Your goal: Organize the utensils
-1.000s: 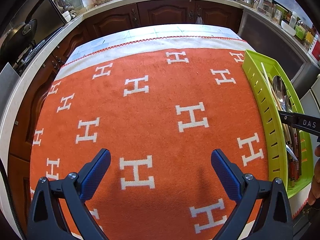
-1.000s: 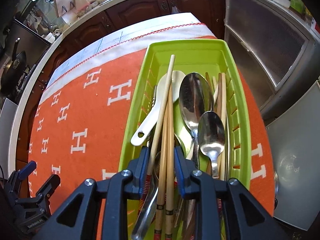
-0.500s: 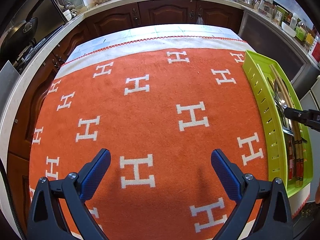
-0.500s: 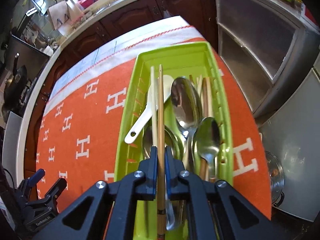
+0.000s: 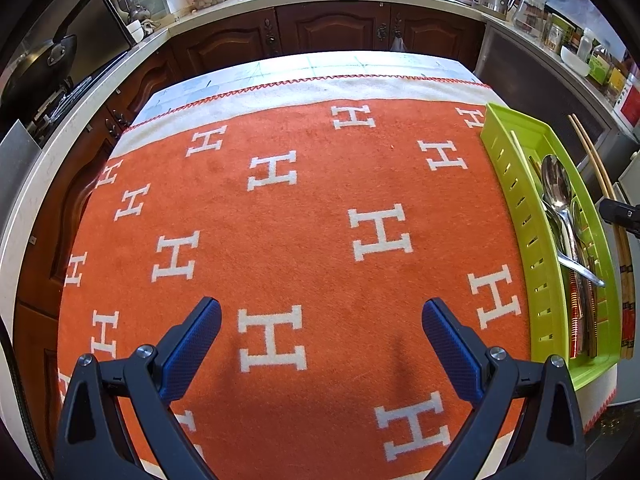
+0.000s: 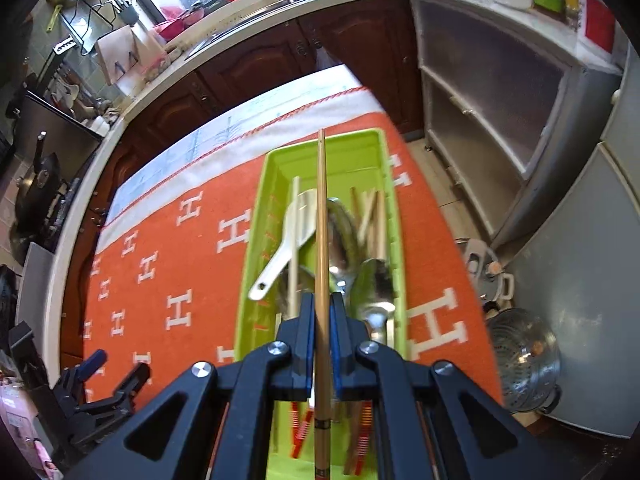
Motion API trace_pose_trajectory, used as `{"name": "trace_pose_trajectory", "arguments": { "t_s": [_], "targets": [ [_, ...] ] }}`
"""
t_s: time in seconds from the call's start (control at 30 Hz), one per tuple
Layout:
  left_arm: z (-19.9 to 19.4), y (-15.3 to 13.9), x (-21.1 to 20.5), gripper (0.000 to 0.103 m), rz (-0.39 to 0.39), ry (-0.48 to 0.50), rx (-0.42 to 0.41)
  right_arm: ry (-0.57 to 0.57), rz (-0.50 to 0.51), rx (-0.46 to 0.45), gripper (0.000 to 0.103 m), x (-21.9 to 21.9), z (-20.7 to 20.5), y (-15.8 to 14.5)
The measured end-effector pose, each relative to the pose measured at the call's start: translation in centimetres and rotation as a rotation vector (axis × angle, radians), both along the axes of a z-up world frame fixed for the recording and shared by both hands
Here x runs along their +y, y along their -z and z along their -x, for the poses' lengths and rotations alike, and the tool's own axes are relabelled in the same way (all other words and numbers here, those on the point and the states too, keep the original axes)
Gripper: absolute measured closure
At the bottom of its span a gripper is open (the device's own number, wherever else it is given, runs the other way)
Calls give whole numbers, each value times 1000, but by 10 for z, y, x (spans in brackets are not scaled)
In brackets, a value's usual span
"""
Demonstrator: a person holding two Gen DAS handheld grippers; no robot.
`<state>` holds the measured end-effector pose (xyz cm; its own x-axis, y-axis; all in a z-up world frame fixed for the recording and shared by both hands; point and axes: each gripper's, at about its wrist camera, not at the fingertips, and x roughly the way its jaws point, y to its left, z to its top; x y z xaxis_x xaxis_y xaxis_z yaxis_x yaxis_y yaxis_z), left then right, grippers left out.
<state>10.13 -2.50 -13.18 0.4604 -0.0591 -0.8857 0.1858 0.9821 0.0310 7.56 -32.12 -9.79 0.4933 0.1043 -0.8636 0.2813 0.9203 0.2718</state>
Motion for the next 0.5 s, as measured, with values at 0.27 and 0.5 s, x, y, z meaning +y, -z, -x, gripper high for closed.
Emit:
{"name": "trace_pose_trajectory", "arguments": {
  "t_s": [0.27,0.5],
  "targets": [
    [1,-1,-2,4,0,5,-3,-7,66,91,96,-4,-5,17],
    [1,0,1,4,6,-8,1,36,14,63,95,-15,-3,13]
  ]
}}
